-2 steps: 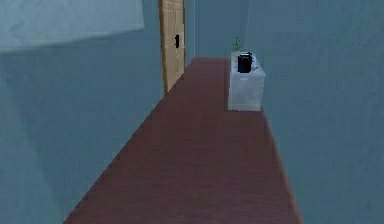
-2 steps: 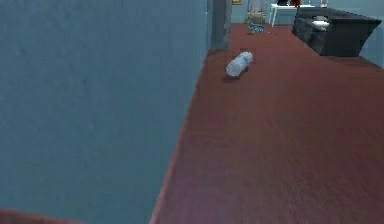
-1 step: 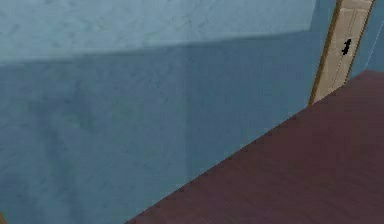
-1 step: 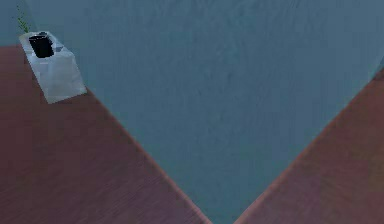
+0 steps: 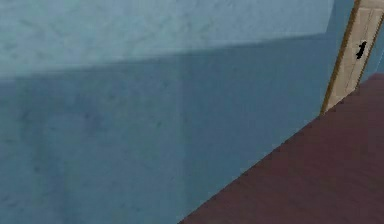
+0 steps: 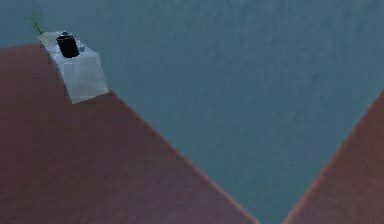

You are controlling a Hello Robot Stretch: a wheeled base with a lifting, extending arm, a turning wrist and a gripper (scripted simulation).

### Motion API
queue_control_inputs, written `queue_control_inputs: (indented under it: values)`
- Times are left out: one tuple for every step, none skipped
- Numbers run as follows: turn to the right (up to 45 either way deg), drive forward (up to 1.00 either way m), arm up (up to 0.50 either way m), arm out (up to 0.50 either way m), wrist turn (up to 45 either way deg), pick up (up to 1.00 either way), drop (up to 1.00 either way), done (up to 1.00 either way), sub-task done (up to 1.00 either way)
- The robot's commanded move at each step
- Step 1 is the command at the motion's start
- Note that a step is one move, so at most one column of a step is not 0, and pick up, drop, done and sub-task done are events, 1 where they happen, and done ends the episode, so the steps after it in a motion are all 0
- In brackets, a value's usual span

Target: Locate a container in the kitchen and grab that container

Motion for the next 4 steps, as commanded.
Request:
queue_control_inputs:
  values:
    - [-6.0, 0.00, 0.00, 0.00, 0.0, 0.00, 0.00, 0.00, 0.00]
    - [0.0, 0.25, 0.00, 0.00, 0.0, 0.00, 0.00, 0.00, 0.00]
    - [-45.0, 0.00, 0.00, 0.00, 0.0, 0.00, 0.00, 0.00, 0.00]
    - [-45.0, 0.00, 0.00, 0.00, 0.0, 0.00, 0.00, 0.00, 0.00]
